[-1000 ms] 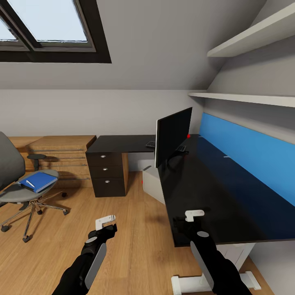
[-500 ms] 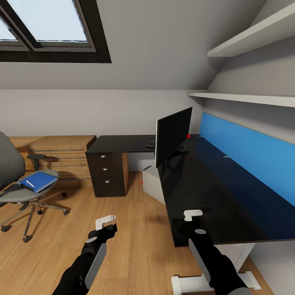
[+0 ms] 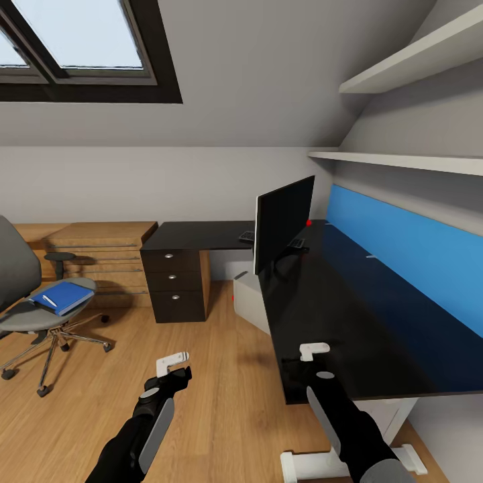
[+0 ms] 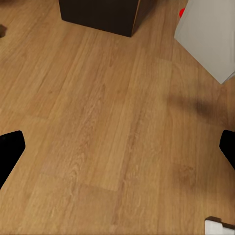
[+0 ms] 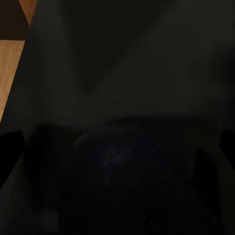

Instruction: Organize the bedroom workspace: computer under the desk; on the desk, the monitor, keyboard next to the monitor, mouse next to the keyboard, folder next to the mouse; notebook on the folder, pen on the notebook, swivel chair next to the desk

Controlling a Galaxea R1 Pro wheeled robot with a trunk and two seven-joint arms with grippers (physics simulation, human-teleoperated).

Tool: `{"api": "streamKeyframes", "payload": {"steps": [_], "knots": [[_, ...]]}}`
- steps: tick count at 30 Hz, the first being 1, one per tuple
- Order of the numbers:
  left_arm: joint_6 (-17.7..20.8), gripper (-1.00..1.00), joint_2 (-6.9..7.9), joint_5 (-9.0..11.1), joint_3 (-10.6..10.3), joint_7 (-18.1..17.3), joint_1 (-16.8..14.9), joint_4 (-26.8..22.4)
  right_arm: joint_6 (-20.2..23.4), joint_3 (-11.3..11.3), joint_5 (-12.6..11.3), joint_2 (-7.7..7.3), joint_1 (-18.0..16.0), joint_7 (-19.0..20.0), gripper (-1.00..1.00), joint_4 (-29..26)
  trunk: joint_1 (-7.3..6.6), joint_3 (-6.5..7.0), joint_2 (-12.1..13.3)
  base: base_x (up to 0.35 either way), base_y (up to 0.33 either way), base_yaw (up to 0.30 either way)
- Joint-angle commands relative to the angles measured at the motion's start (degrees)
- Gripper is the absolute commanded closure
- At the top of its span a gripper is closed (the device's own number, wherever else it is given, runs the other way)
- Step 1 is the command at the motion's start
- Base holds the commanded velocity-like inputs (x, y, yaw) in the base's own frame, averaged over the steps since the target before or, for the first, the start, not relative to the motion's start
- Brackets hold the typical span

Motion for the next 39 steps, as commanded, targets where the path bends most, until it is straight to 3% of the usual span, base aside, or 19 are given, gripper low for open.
{"api": "streamKeyframes", "payload": {"steps": [1, 32, 33, 39], "knots": [[0.15, -1.0, 0.03, 0.58, -0.14, 0.5, -0.04, -0.09, 0.21, 0.17, -0.6, -0.03, -0.07, -0.53, -1.0, 0.09, 0.0, -0.06, -0.03, 0.0, 0.0, 0.0], [0.15, -1.0, 0.04, 0.58, -0.14, 0.46, -0.05, -0.09, 0.22, 0.17, -0.6, 0.28, -0.12, -0.47, -1.0, 0.81, 0.0, -0.06, -0.03, -0.064, 0.0, 0.0], [0.15, -1.0, 0.05, 0.58, -0.14, 0.46, -0.05, -0.09, 0.22, 0.19, -0.6, 0.28, -0.12, -0.44, 1.0, 0.82, 0.0, -0.06, -0.03, -0.029, 0.0, 0.0], [0.15, -1.0, 0.04, 0.58, -0.14, 0.46, -0.03, -0.09, 0.22, 0.17, -0.6, 0.24, -0.12, -0.45, 1.0, 0.84, 0.0, -0.06, -0.03, -0.01, 0.0, 0.0]]}}
